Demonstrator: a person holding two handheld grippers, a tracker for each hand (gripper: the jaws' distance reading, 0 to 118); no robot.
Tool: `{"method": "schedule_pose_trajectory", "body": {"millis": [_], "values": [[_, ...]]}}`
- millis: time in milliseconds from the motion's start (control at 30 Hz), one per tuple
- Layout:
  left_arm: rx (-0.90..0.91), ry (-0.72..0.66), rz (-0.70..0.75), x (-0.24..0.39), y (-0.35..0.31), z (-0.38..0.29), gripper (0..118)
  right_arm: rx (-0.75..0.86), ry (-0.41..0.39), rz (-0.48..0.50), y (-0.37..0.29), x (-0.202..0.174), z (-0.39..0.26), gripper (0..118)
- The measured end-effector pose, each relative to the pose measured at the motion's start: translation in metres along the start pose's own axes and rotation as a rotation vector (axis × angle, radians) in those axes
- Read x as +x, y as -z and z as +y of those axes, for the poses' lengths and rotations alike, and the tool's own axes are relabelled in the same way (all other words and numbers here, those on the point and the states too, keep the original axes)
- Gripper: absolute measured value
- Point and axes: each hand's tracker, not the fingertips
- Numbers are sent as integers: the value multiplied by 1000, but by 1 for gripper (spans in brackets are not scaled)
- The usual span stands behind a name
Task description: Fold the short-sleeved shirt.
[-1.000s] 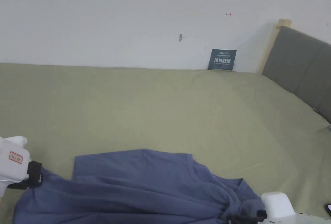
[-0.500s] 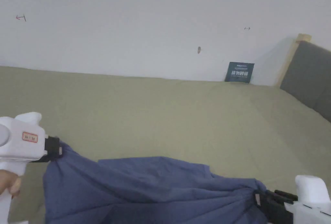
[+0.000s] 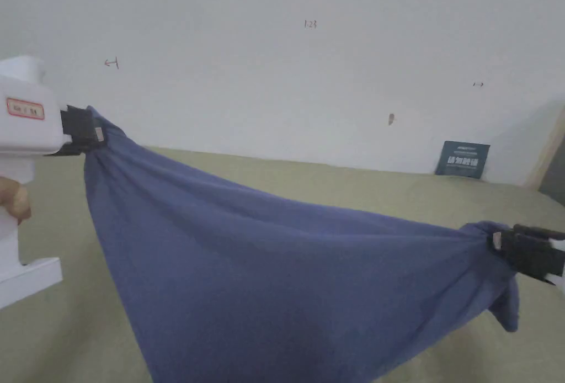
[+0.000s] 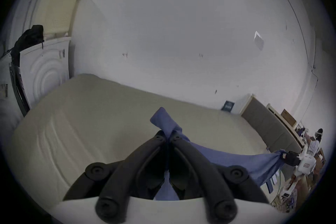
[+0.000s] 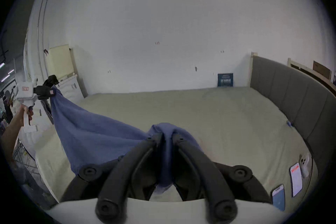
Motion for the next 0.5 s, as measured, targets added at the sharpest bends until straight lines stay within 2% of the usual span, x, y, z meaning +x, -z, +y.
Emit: {"method": "schedule_pose_trajectory", "body": {"millis": [133,400,500], "values": [[59,11,9,-1,-3,29,3,44,-69,-7,23,-13,39,13],[137,87,52,10,8,76,3,119,-100,-27,76,-28,108,13],[156,123,76,16,15,90,3,140,-81,-37,94,-27,127,13]]}}
